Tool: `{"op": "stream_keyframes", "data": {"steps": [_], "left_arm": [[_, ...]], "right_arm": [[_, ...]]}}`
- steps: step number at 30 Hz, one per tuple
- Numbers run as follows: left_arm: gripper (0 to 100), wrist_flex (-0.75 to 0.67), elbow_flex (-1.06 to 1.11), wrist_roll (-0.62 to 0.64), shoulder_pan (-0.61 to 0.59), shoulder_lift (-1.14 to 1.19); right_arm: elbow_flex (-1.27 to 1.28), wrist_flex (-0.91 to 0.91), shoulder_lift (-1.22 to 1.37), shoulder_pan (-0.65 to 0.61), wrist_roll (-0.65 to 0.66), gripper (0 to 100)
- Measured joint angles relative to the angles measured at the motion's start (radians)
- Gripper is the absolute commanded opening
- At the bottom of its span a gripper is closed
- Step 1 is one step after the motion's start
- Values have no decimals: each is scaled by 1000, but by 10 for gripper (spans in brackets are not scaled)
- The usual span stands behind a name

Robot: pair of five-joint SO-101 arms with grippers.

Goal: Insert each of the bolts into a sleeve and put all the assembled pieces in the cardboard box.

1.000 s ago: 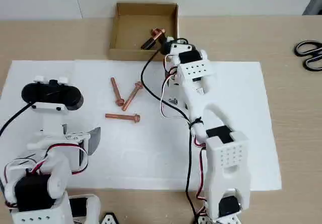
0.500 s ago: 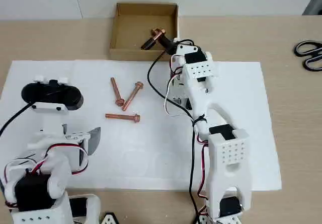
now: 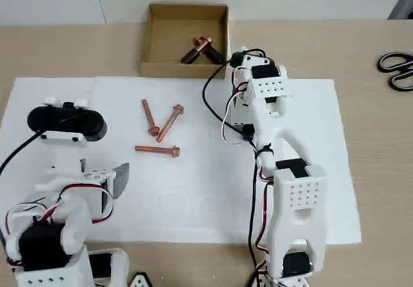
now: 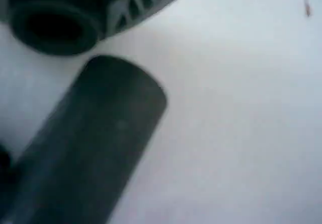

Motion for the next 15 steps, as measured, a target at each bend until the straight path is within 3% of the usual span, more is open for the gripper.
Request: {"op": "stream_keyframes", "data": {"steps": [9,15], "left_arm": [[268,0,-3,0,0,8],[230,34,-180,0,0,238]], "right_arm": [[-6,150,-89,-3,166,3],[-6,187,-261,-3,241,3]]}}
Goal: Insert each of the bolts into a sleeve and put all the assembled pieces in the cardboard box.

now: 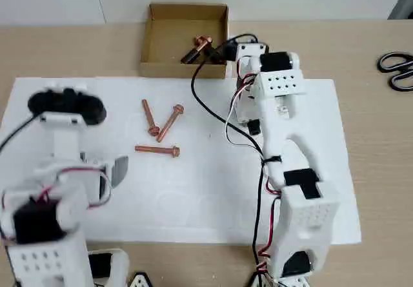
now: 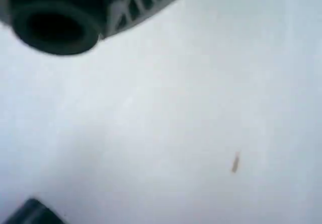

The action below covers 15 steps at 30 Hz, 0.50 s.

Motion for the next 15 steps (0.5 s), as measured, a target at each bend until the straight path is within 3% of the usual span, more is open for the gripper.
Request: {"op": "stream_keyframes", "data": {"steps": [5,11,15], "left_arm": [[217,8,-212,5,29,311],[217,-23,-399,-141,201,706],[217,-78,-528,-172,270,964]], "right_arm": [[0,0,-35,-37,6,3],[0,0,-35,-68,6,3],[0,3,-35,-68,6,3]]}}
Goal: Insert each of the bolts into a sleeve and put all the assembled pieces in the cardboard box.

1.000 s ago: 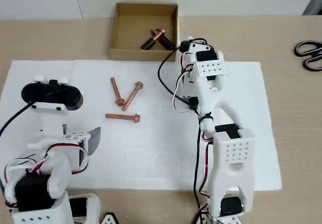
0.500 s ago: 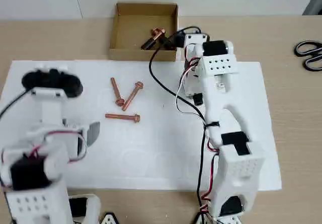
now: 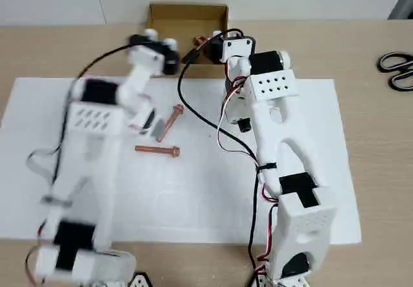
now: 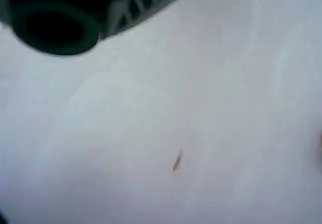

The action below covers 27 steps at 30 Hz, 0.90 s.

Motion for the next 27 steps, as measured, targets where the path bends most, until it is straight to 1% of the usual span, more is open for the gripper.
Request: {"op": "stream_keyframes", "data": {"steps": [3,8,14,22,27], "left_arm": [[215,-15,-123,-8,12,184],[156,-17,-356,-6,14,466],[152,8,-626,-6,14,729],[152,129,-950,-11,40,947],[148,146,-1056,-8,46,1031]], "right_arm": [[0,17,0,0,0,3],[0,17,0,0,0,3],[0,17,0,0,0,3],[0,17,0,0,0,3],[0,17,0,0,0,3]]}}
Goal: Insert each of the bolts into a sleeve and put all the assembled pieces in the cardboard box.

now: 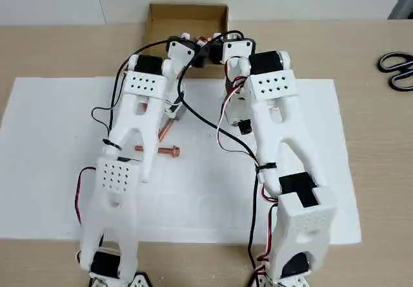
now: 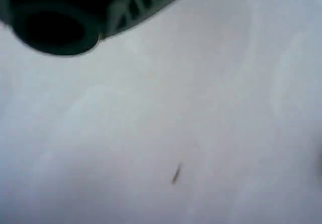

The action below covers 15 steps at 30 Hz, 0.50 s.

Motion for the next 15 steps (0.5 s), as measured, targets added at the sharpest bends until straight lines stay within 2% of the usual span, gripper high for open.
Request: {"op": "stream_keyframes", "data": {"steps": [12,15], "left_arm": [[13,9,-38,0,18,64],[5,35,-75,0,28,68]], "right_arm": [[0,0,0,0,0,3],[0,0,0,0,0,3]]}}
